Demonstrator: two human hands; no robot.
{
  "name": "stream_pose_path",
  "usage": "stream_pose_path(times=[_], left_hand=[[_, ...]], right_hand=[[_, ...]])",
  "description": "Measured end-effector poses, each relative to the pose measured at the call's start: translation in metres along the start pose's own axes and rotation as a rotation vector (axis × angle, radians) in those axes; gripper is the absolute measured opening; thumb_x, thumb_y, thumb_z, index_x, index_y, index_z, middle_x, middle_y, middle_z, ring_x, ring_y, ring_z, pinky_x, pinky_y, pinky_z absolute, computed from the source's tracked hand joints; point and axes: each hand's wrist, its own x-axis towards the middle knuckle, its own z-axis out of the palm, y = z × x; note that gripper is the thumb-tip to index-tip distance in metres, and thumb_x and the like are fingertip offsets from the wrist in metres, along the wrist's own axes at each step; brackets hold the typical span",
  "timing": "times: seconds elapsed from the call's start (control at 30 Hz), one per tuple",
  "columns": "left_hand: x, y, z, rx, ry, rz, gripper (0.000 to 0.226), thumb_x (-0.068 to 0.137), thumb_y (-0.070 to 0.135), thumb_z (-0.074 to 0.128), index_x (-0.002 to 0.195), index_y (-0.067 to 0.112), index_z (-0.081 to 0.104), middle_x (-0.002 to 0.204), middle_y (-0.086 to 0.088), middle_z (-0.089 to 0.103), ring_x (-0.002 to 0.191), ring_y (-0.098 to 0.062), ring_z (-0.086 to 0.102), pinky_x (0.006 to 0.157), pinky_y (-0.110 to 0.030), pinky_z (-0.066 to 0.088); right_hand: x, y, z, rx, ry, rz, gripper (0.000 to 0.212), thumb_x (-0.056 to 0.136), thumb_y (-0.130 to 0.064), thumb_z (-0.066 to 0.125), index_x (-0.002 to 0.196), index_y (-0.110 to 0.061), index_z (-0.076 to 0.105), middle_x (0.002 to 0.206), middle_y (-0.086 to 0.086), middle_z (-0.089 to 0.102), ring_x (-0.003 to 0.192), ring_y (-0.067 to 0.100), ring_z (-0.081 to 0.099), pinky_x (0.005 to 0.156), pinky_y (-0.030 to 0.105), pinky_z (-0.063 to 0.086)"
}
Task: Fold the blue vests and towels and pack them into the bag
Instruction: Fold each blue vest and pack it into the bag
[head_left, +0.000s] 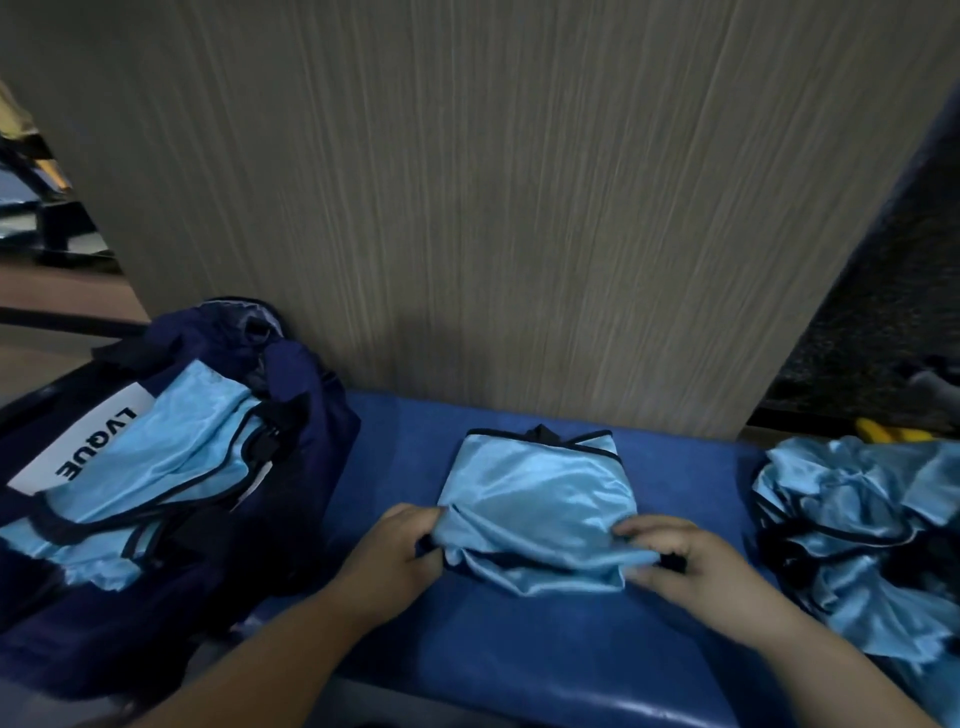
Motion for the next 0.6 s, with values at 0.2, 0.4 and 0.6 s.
stream_pose_path(times=[0.2,0.4,0.6], left_hand=[[0.012,0.017,-0.004,-0.203,0.103,0.003,0.035,0.073,0.047,0.064,0.108,0.045,0.062,0.109,0.026,0.062,0.108,0.002,0.055,0.091,-0.013,0.042],[0.027,0.023,-0.007,-0.427,0.029,-0.191,0.019,0.099,0.016,0.053,0.104,0.032,0.061,0.094,0.024,0.069,0.091,0.005,0.063,0.081,-0.016,0.045],[0.032,0.028,-0.006,-0.359,0.107,-0.347,0.015,0.100,0.025,0.049,0.099,0.027,0.064,0.094,0.011,0.071,0.089,-0.004,0.064,0.076,-0.019,0.048]], right_hand=[[0.011,-0.002,-0.004,0.230,0.200,0.189,0.086,0.051,-0.089,0.064,0.078,-0.007,0.070,0.076,0.004,0.069,0.076,0.013,0.060,0.076,0.034,0.048],[0.026,-0.009,0.007,0.344,0.267,0.318,0.026,0.093,-0.032,0.062,0.084,-0.012,0.076,0.088,0.008,0.076,0.083,0.019,0.068,0.087,0.044,0.052],[0.040,-0.007,0.013,0.140,0.303,0.364,0.031,0.095,-0.026,0.060,0.069,-0.009,0.065,0.061,-0.007,0.059,0.062,0.011,0.051,0.063,0.031,0.040]])
